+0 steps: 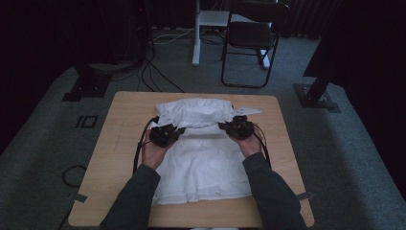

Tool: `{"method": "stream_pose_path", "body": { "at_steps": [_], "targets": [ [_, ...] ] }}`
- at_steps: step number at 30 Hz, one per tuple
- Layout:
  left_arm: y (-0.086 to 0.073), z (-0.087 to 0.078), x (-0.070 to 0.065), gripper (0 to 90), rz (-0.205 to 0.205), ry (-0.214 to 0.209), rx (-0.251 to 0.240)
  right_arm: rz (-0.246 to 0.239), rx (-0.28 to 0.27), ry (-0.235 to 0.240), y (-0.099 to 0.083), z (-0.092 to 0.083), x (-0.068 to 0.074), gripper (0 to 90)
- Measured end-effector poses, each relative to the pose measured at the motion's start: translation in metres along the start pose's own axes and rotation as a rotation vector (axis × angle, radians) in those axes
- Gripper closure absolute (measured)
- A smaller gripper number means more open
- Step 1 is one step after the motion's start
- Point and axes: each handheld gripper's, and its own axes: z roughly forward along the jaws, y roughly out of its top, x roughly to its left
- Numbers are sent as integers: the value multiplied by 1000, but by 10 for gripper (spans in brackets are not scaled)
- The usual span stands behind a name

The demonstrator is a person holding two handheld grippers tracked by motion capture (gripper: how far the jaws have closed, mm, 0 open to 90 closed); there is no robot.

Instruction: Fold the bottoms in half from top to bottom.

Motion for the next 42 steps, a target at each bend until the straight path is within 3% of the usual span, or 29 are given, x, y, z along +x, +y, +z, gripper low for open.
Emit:
{"method": "stream_pose_path", "body": {
  "at_steps": [3, 5, 7, 8, 10, 11, 12, 15, 17, 19, 21, 22, 24, 26, 27, 29, 30, 32, 35, 37, 38, 39, 40, 42],
  "targets": [
    [-2, -17, -15, 850, 25, -26, -16, -46, -47, 11, 2, -25, 13, 846],
    [-13, -22, -23, 848, 24, -37, -3, -75, -30, 10, -9, -31, 22, 846],
    [-30, -21, -30, 846, 2, -67, 26, -72, -2, 30, -26, -32, 27, 846],
    [-30, -21, -30, 845, 2, -67, 26, -72, -2, 30, -26, -32, 27, 846],
    [-59, -13, -39, 842, -21, -97, 98, -64, 62, 47, -54, -27, 33, 846],
    [-80, -3, -43, 834, -40, -118, 170, -50, 129, 63, -78, -19, 35, 846],
    [-80, -3, -43, 832, -40, -118, 170, -50, 129, 63, -78, -19, 35, 846],
    [-108, 14, -47, 824, -55, -130, 269, -19, 218, 83, -109, -6, 35, 845],
    [-114, 19, -47, 815, -11, -95, 283, -6, 251, 88, -121, 0, 36, 843],
    [-113, 22, -41, 813, 7, -81, 285, 11, 242, 93, -127, 2, 39, 842],
    [-108, 28, -34, 811, 56, -32, 300, 9, 248, 98, -126, 4, 42, 838],
    [-108, 28, -34, 808, 56, -32, 300, 9, 248, 98, -126, 4, 42, 838],
    [-102, 33, -28, 800, 87, 14, 310, 27, 242, 101, -123, 9, 43, 827],
    [-99, 38, -22, 787, 90, 37, 317, 52, 233, 108, -121, 14, 41, 804],
    [-96, 40, -17, 772, 62, 30, 321, 58, 228, 112, -120, 17, 40, 785],
    [-91, 39, -10, 693, 1, -27, 339, 91, 231, 134, -116, 21, 35, 674],
    [-88, 36, -9, 634, -7, -43, 332, 96, 239, 140, -114, 20, 33, 596],
    [-82, 23, -5, 607, -32, -105, 278, 75, 245, 124, -108, 15, 30, 507],
    [-71, 5, 6, 592, -79, -130, 207, 85, 211, 113, -99, 0, 20, 466],
    [-63, -1, 13, 620, -74, -95, 189, 107, 166, 92, -92, -11, 9, 505],
    [-60, -1, 15, 782, -72, -74, 193, 130, 134, 75, -87, -16, 3, 687],
    [-56, 2, 19, 853, -75, -18, 208, 139, 122, 56, -84, -19, 0, 773],
    [-54, 5, 21, 900, -92, -6, 211, 148, 112, 16, -79, -19, -4, 848],
    [-52, 20, 28, 900, -117, 16, 248, 150, 123, -21, -72, -12, -10, 870]
  ]
}}
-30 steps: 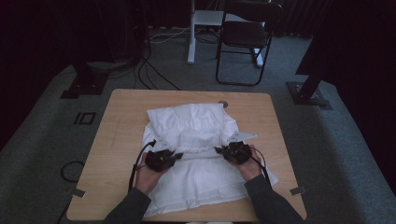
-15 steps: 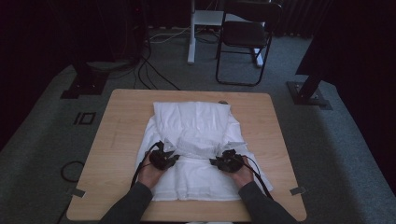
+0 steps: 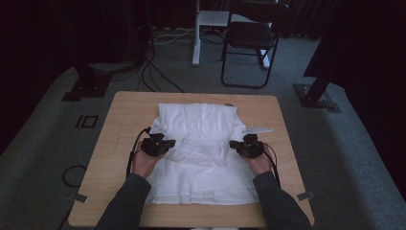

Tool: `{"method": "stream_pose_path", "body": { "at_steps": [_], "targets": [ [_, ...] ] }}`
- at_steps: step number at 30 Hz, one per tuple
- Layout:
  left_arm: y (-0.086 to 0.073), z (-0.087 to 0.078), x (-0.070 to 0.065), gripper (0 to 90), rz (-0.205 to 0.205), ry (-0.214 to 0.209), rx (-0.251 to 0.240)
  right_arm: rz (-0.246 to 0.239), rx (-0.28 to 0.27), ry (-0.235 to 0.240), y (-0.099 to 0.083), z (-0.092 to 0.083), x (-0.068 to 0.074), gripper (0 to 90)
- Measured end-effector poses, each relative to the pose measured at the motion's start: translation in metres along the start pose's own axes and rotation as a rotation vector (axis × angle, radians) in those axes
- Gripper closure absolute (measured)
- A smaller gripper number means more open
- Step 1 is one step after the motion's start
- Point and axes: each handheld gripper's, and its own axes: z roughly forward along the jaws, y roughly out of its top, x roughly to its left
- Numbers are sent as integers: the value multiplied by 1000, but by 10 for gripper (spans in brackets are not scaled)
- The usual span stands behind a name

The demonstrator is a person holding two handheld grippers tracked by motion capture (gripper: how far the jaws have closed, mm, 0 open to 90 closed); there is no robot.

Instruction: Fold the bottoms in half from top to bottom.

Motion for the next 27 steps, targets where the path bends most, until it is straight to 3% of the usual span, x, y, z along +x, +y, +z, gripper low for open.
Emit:
{"method": "stream_pose_path", "body": {
  "at_steps": [4, 8, 11, 12, 13, 15, 18, 19, 21, 24, 27],
  "targets": [
    [1, 30, -1, 876, 2, -17, 60, 15, 49, -49, 10, 29, -7, 835],
    [-7, 39, -13, 859, 51, -17, 90, 22, 103, 4, 5, 49, -6, 830],
    [-16, 29, -25, 841, 82, -21, 65, 1, 71, 67, 0, 43, 0, 806],
    [-20, 25, -28, 832, 98, -31, 61, -15, 62, 77, -2, 38, 3, 798],
    [-24, 22, -32, 814, 107, -43, 53, -38, 52, 118, -5, 31, 7, 784],
    [-33, 17, -38, 809, 112, -66, 46, -46, 48, 137, -6, 28, 8, 775],
    [-45, 11, -43, 792, 121, -116, 41, -104, 61, 242, -13, 18, 15, 728],
    [-49, 8, -45, 787, 128, -121, 30, -125, 63, 253, -15, 16, 17, 711],
    [-49, 5, -42, 772, 121, -121, 7, -165, 75, 218, -17, 12, 21, 699],
    [-45, 6, -41, 749, 108, -122, 3, -158, 33, 188, -15, 13, 26, 697],
    [-49, 9, -50, 748, 155, -123, 40, -145, 21, 249, -15, 14, 34, 694]
  ]
}}
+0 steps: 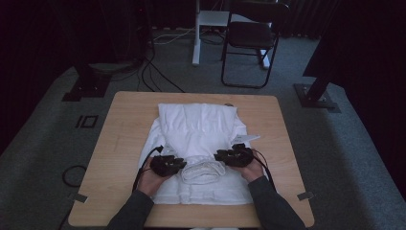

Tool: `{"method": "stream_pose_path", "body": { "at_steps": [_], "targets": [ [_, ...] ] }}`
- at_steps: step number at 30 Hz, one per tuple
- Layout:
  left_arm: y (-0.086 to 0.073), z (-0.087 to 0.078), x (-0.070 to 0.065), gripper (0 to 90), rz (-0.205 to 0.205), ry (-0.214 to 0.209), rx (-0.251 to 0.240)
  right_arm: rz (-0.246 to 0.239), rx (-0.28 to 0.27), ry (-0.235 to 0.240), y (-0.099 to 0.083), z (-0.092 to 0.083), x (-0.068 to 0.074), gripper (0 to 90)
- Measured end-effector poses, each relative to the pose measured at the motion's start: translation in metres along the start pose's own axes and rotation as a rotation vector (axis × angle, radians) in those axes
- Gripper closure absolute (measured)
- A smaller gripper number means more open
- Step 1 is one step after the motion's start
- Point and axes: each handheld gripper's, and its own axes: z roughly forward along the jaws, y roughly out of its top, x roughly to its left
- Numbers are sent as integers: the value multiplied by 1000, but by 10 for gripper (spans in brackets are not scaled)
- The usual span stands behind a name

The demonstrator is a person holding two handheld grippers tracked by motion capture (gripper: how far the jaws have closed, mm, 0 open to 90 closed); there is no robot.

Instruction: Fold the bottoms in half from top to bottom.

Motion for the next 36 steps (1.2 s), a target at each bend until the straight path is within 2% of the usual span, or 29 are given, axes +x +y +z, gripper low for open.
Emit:
{"method": "stream_pose_path", "body": {
  "at_steps": [2, 4, 5, 6, 8, 10, 12, 13, 15, 16, 18, 21, 22, 23, 24, 26, 29, 30, 33, 36],
  "targets": [
    [-6, 2, -4, 748, 6, 5, 23, -16, 25, 23, -3, 5, 7, 694],
    [-14, 3, -6, 748, 8, 12, 45, -36, 79, 37, -11, 13, 14, 712],
    [-17, 3, -6, 748, 6, 10, 43, -46, 126, 44, -18, 18, 17, 732],
    [-19, 2, -6, 745, -5, 3, 38, -79, 182, 36, -28, 26, 22, 760],
    [-19, -2, -4, 741, -9, 7, 40, -83, 186, 34, -30, 27, 23, 767],
    [-15, -6, -3, 710, -11, 19, 21, -90, 191, 22, -28, 26, 25, 764],
    [-8, -11, 2, 655, -8, 52, -17, -135, 177, -15, -20, 21, 25, 689],
    [-3, -12, 5, 644, -14, 59, -39, -139, 159, -36, -17, 20, 22, 644],
    [10, -11, 13, 616, -18, 93, -71, -115, 103, -117, -4, 14, 12, 585],
    [14, -9, 16, 615, -27, 106, -84, -108, 81, -142, 2, 13, 6, 567],
    [28, -3, 25, 610, -31, 126, -87, -85, 52, -191, 12, 14, -6, 540],
    [44, 12, 38, 602, -18, 180, -78, -60, 39, -277, 27, 25, -26, 536],
    [44, 12, 38, 602, -18, 180, -78, -60, 39, -277, 27, 25, -26, 536],
    [48, 25, 49, 602, -31, 195, -57, -53, 46, -291, 30, 30, -32, 532],
    [47, 31, 53, 598, -36, 201, -42, -43, 66, -316, 33, 42, -45, 531],
    [41, 41, 60, 598, -63, 193, -20, -24, 94, -338, 30, 51, -56, 528],
    [32, 49, 62, 579, -57, 179, -10, 4, 114, -339, 25, 56, -63, 528],
    [26, 51, 62, 579, -57, 178, -43, 29, 117, -324, 20, 58, -67, 528],
    [20, 49, 62, 580, -89, 164, -69, 39, 81, -315, 13, 55, -68, 528],
    [15, 45, 54, 580, -83, 164, -69, 40, 56, -311, 6, 52, -63, 527]
  ]
}}
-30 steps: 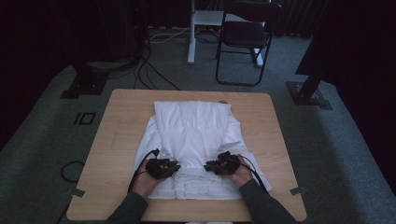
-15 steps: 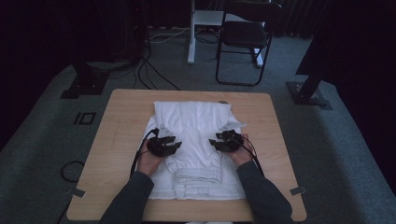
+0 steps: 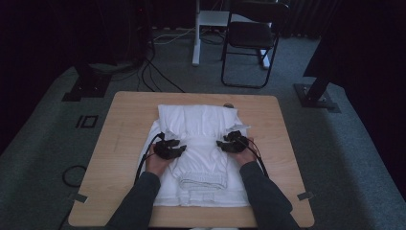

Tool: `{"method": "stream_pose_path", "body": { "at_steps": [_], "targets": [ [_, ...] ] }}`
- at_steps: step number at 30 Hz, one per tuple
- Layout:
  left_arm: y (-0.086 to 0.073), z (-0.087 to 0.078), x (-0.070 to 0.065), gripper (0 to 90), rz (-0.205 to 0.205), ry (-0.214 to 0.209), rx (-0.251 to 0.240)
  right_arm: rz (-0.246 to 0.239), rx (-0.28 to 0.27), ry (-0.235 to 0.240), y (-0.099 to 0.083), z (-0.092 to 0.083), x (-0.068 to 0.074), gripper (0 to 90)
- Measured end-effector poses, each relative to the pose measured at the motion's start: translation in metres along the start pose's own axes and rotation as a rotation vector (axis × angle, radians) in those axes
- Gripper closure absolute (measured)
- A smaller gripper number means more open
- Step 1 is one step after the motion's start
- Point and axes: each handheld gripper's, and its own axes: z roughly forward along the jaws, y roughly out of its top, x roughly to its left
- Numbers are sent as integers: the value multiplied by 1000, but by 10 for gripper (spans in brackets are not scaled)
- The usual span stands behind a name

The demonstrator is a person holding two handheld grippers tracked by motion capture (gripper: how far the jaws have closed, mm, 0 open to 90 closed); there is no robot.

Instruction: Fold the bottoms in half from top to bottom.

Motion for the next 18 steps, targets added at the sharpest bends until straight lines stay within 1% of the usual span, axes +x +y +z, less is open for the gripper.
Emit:
{"method": "stream_pose_path", "body": {
  "at_steps": [3, 5, 8, 10, 11, 12, 13, 14, 15, 16, 18],
  "targets": [
    [-9, -8, -8, 580, 5, -9, -7, -2, -12, 9, -9, -7, 6, 527],
    [-15, -14, -14, 579, 10, -11, -7, -16, -20, 14, -16, -13, 13, 527],
    [-27, -27, -29, 580, 15, -16, -9, -14, -34, 23, -29, -23, 22, 528],
    [-34, -34, -36, 579, 15, -22, -9, -28, -32, 26, -36, -29, 30, 527],
    [-34, -34, -36, 579, 15, -22, -9, -28, -32, 26, -36, -29, 30, 527],
    [-41, -41, -44, 579, 16, -25, -9, -31, -32, 32, -40, -34, 34, 527],
    [-43, -44, -47, 579, 17, -27, -8, -30, -32, 44, -47, -40, 39, 527],
    [-45, -46, -50, 579, 8, -33, -7, -25, -30, 50, -49, -43, 42, 527],
    [-47, -50, -54, 579, -24, -58, 6, -31, -30, 53, -51, -45, 44, 527],
    [-47, -53, -56, 579, -31, -72, 21, -38, -26, 57, -54, -48, 46, 527],
    [-43, -59, -60, 597, -23, -96, 41, -46, -25, 59, -55, -49, 48, 527]
  ]
}}
